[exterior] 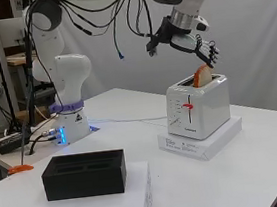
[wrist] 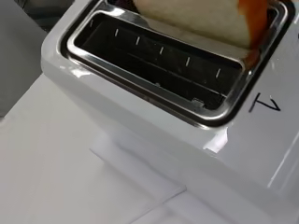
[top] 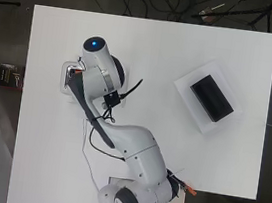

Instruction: Teleoperate dual arm-hand system to toast a bread

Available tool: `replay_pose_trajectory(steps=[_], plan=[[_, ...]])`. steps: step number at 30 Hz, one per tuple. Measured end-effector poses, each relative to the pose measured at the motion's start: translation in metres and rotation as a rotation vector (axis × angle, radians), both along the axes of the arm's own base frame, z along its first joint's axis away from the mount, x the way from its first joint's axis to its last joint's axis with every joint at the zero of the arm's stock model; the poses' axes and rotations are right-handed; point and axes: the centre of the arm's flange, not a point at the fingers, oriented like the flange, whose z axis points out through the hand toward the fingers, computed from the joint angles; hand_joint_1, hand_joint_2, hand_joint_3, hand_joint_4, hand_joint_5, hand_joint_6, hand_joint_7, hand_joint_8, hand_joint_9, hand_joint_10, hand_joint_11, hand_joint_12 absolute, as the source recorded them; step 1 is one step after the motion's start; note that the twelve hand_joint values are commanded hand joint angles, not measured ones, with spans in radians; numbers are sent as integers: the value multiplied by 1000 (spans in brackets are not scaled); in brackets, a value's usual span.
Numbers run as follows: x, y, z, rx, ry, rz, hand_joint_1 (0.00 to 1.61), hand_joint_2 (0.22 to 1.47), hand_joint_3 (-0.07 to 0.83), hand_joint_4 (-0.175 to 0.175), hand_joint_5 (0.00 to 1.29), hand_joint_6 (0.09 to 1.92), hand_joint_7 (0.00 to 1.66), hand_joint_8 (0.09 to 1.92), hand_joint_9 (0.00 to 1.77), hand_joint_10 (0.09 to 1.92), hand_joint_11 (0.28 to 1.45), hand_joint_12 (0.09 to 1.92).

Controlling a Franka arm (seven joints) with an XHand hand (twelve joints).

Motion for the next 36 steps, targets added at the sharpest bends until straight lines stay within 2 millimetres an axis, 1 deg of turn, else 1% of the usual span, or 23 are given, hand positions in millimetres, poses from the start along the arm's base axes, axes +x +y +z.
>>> replay_pose_trajectory(steps=[4,5,6,7,9,10,11,12,15,16,17,18,19,20,21,22,24,26,28,30,32,34,36], plan=[[-3,31,12,12,-29,10,0,913,14,-100,12,87,109,87,269,87,415,87],[-5,33,12,15,-36,3,0,943,12,-102,28,87,137,87,287,87,415,87],[-5,30,11,17,-44,-19,0,969,12,-103,45,87,159,87,301,87,415,87],[-4,20,11,18,-53,-51,0,987,12,-102,70,87,179,87,311,87,413,87],[1,-11,14,26,-77,-131,0,1020,9,-91,136,87,212,87,322,87,409,87],[4,-31,17,27,-94,-179,0,1034,11,-84,167,87,225,87,325,87,405,87],[6,-58,18,25,-125,-252,0,1047,8,-76,196,87,237,87,328,87,401,87],[6,-78,17,18,-144,-315,0,1057,7,-68,219,87,246,87,330,87,398,87],[0,-139,2,-20,-181,-539,0,1073,3,-49,294,87,291,87,363,87,397,87],[-2,-153,-4,-35,-187,-595,0,1073,1,-46,310,87,304,87,383,87,403,87],[-4,-160,-12,-42,-194,-634,0,1073,0,-53,319,87,383,87,539,87,485,87],[-6,-163,-21,-40,-203,-653,41,1072,-4,-75,346,87,673,231,785,480,577,528],[-6,-162,-29,-34,-211,-654,57,1071,-3,-89,388,87,903,858,1049,1071,758,1111],[-6,-161,-35,-27,-216,-647,64,1068,-3,-99,424,87,1045,1348,1241,1472,912,1496],[-5,-160,-41,-23,-214,-637,69,1061,-4,-107,445,87,1119,1640,1353,1698,1005,1711],[-4,-159,-47,-23,-210,-629,75,1051,-7,-114,454,87,1157,1795,1413,1814,1056,1821],[-1,-154,-61,-28,-198,-620,89,1037,-8,-124,457,87,1188,1909,1462,1898,1103,1900],[3,-149,-77,-31,-184,-617,100,1034,-5,-127,462,87,1213,1920,1491,1916,1125,1917],[5,-146,-90,-31,-161,-613,109,1031,-5,-137,427,87,1230,1920,1510,1920,1138,1920],[5,-144,-92,-6,-143,-603,121,1023,-6,-144,395,87,1224,1920,1512,1920,1143,1920],[1,-144,-73,33,-150,-592,134,1014,-7,-148,377,87,1220,1920,1510,1920,1141,1920],[-7,-148,-38,45,-196,-594,147,1007,-6,-151,367,87,1244,1920,1522,1920,1137,1920],[-13,-151,-15,16,-238,-606,156,1004,-5,-151,358,87,1260,1920,1530,1920,1135,1920]])
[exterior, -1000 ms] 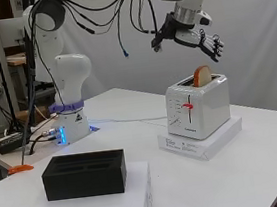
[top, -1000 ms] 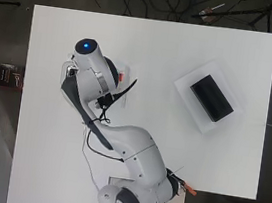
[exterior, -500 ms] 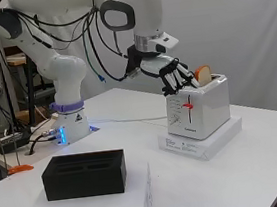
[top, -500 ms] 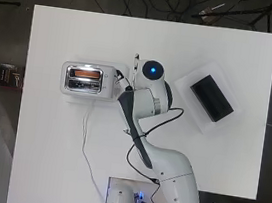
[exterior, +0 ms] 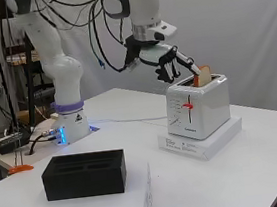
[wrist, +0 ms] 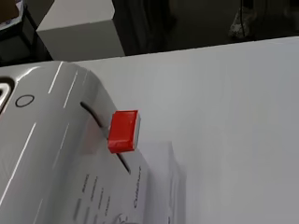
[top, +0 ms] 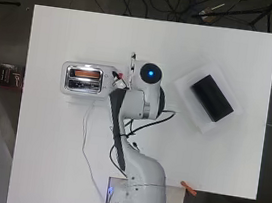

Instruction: Teleoperate dual arm-hand system to toast a bread

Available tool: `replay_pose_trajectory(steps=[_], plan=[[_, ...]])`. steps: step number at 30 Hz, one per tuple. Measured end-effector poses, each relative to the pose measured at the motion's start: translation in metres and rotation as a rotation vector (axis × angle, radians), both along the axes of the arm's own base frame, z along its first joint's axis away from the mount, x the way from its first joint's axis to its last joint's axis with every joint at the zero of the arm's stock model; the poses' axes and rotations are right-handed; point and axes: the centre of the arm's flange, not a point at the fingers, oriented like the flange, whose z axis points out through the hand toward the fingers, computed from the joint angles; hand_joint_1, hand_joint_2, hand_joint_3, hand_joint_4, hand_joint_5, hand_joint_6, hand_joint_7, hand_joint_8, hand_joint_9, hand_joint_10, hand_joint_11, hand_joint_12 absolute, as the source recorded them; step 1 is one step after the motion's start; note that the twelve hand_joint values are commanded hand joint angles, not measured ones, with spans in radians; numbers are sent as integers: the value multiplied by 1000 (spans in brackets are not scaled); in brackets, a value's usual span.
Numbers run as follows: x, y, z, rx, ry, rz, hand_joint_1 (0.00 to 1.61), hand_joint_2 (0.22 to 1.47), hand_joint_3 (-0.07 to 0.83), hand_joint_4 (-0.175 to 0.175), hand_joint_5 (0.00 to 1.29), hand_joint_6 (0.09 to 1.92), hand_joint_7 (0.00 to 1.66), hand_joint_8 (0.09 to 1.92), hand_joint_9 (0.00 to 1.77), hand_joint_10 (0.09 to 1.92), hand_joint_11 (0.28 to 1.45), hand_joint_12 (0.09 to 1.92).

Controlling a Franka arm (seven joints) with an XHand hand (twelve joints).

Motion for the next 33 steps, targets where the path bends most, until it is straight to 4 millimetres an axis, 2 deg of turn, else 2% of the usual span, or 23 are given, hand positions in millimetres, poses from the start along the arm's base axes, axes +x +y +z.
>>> replay_pose_trajectory(steps=[2,3,8,9,10,11,12,13,14,15,16,28,33], plan=[[-1,-6,1,-40,3,-28,159,1003,-3,-149,349,87,1255,1920,1524,1920,1125,1920],[2,-9,-8,-60,19,-43,158,1002,-3,-147,346,87,1252,1920,1521,1920,1119,1920],[19,-6,-98,-53,151,-48,165,1002,0,-147,338,87,1286,1920,1553,1920,1136,1917],[21,-4,-108,-28,160,-44,145,1000,-1,-147,317,87,1174,1920,1451,1920,1033,1892],[22,-3,-114,-9,160,-40,103,987,-2,-133,272,87,934,1578,1144,1600,826,1446],[23,-3,-117,1,157,-36,61,954,-4,-86,217,87,653,1018,776,1070,630,909],[23,-3,-117,2,154,-32,34,931,-3,-48,183,87,470,577,547,633,508,509],[23,-3,-116,-2,152,-27,22,917,-2,-25,165,87,384,303,438,347,449,265],[22,-4,-115,-4,154,-19,16,910,-1,-11,156,87,350,151,396,181,425,132],[21,-6,-115,-3,159,-15,10,907,-1,-3,152,87,339,87,382,95,415,87],[21,-9,-114,0,166,-17,5,905,0,2,150,87,337,87,379,87,411,87],[14,-17,-139,-17,217,-22,0,905,1,11,166,87,395,87,428,87,416,87],[30,-18,-139,-20,217,-25,0,905,1,11,156,87,384,87,417,87,415,87]])
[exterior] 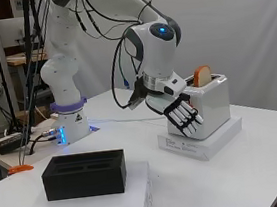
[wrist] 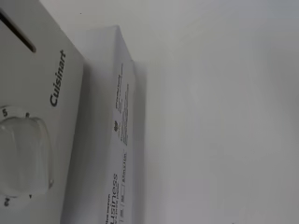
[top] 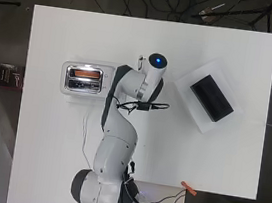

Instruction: Teleoperate dual arm-hand system to toast a bread

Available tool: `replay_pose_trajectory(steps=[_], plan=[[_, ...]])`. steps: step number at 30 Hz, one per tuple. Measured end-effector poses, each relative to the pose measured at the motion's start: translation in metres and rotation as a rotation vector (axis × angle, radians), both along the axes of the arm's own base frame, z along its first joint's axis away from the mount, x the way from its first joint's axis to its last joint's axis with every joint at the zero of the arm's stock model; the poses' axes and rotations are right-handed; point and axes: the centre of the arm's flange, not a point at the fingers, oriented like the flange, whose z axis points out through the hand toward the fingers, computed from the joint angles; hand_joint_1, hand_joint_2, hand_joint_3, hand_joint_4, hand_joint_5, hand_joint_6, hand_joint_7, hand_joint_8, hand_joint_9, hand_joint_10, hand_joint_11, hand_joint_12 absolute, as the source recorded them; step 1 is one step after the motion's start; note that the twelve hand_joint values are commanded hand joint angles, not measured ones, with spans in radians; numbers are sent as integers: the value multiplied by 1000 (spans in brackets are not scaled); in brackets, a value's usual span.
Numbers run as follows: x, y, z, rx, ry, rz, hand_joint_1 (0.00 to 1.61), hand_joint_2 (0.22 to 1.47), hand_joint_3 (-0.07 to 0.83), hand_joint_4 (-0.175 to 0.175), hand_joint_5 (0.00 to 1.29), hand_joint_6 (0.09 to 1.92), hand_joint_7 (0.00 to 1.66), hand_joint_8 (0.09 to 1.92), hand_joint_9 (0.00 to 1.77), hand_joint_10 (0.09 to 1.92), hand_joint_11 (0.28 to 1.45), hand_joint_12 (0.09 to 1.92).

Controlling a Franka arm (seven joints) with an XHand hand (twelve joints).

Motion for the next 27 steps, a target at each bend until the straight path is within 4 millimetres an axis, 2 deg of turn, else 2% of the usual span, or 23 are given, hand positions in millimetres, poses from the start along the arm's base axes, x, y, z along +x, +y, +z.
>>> replay_pose_trajectory(steps=[4,7,10,12,18,20,22,24,25,27], plan=[[8,3,-12,-1,27,4,0,900,-1,21,150,87,386,87,436,87,427,87],[10,4,-28,-5,54,18,7,897,-1,24,179,87,451,87,506,87,451,87],[6,3,-44,-4,60,33,241,1008,10,24,255,87,541,87,585,87,485,87],[3,3,-60,-7,68,40,304,1045,13,19,262,87,545,87,602,87,497,87],[-6,-4,-102,-20,108,39,216,1027,-2,26,240,87,465,87,523,87,459,87],[-8,-7,-110,-22,113,33,72,990,-16,19,219,87,441,87,506,87,456,87],[-9,-6,-104,-28,104,31,17,968,-18,15,195,87,395,87,473,87,450,87],[-5,-1,-80,-23,86,31,3,981,-8,12,194,87,377,87,461,87,440,87],[-1,0,-57,-22,61,30,1,988,-4,11,201,87,377,87,467,87,435,87],[11,4,-3,-27,-16,29,0,1006,0,-8,219,87,487,87,634,87,478,87]])
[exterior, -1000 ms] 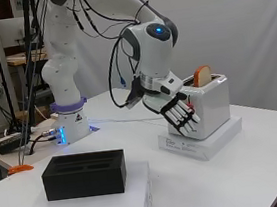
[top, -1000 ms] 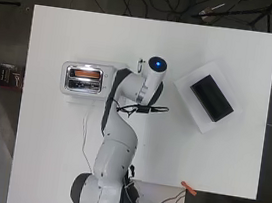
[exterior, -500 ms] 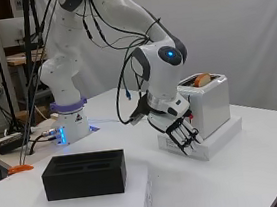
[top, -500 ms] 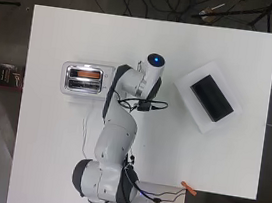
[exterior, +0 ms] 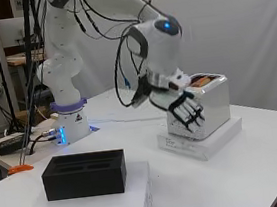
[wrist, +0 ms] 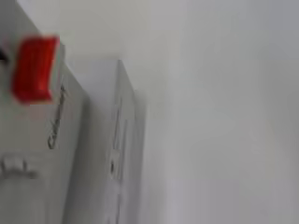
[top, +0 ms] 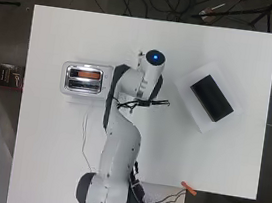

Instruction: Teleoperate dual arm-hand system to toast a bread

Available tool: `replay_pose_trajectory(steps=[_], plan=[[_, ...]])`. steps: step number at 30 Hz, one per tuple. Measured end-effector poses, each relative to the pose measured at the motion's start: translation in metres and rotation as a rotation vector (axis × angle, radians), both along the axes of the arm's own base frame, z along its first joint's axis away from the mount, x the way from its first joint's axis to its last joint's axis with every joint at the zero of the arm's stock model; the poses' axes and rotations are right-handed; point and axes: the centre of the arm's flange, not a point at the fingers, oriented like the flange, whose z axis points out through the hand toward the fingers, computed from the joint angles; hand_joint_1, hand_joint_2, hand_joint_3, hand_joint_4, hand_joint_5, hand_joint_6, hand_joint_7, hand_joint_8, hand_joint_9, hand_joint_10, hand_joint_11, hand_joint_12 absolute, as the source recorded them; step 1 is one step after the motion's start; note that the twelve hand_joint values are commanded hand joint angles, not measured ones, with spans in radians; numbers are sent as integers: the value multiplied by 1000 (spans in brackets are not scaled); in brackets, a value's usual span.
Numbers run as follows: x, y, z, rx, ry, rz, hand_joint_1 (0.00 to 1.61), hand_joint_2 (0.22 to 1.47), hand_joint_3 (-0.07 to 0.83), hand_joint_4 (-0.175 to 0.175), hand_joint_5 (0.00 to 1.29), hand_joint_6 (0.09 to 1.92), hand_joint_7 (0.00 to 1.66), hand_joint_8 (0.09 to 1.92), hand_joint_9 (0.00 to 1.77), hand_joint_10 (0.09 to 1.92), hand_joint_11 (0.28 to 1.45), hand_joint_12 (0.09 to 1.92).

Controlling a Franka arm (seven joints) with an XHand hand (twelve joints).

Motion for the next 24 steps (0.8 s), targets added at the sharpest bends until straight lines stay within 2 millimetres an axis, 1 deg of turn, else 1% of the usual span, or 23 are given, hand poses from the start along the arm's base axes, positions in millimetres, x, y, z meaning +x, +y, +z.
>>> replay_pose_trajectory(steps=[2,3,4,5,6,10,11,12,13,14,15,16,18,19,20,21,22,24], plan=[[11,3,55,-7,-91,1,0,1009,-1,-23,240,87,438,87,561,87,458,87],[14,5,77,-16,-126,4,0,1008,-1,-28,252,87,410,87,519,87,443,87],[15,6,94,-29,-152,9,0,1009,-1,-30,261,87,392,87,491,87,434,87],[15,8,100,-39,-158,17,0,1016,2,-32,267,87,376,87,470,87,427,87],[14,11,100,-48,-155,31,0,1024,5,-33,271,87,357,87,447,87,420,87],[9,23,80,-106,-99,61,0,1010,-4,-37,268,87,280,87,376,87,406,87],[6,25,81,-119,-92,56,0,1004,-6,-40,249,87,261,87,365,87,404,87],[3,26,87,-123,-96,49,0,999,-7,-44,221,87,237,87,348,87,403,87],[-2,26,98,-120,-110,44,0,996,-7,-47,198,87,217,87,331,87,400,87],[-9,26,115,-116,-134,40,0,996,-6,-49,183,87,205,87,317,87,397,87],[-17,26,137,-111,-167,37,0,998,-4,-51,175,87,197,87,307,87,393,87],[-28,25,162,-104,-207,33,0,1000,-2,-52,172,87,192,87,298,87,389,87],[-55,20,220,-80,-301,22,0,1010,3,-51,177,87,183,87,280,87,383,87],[-69,16,245,-71,-342,14,0,1019,6,-47,191,87,182,87,274,87,380,87],[-84,13,264,-66,-373,7,9,1028,9,-42,211,87,185,87,271,87,377,87],[-95,11,274,-66,-386,3,22,1036,10,-36,234,87,190,87,271,87,376,87],[-104,11,277,-66,-383,2,34,1041,10,-32,254,87,196,87,272,87,374,87],[-113,12,269,-68,-354,3,54,1046,8,-28,280,87,208,87,276,87,371,87]])
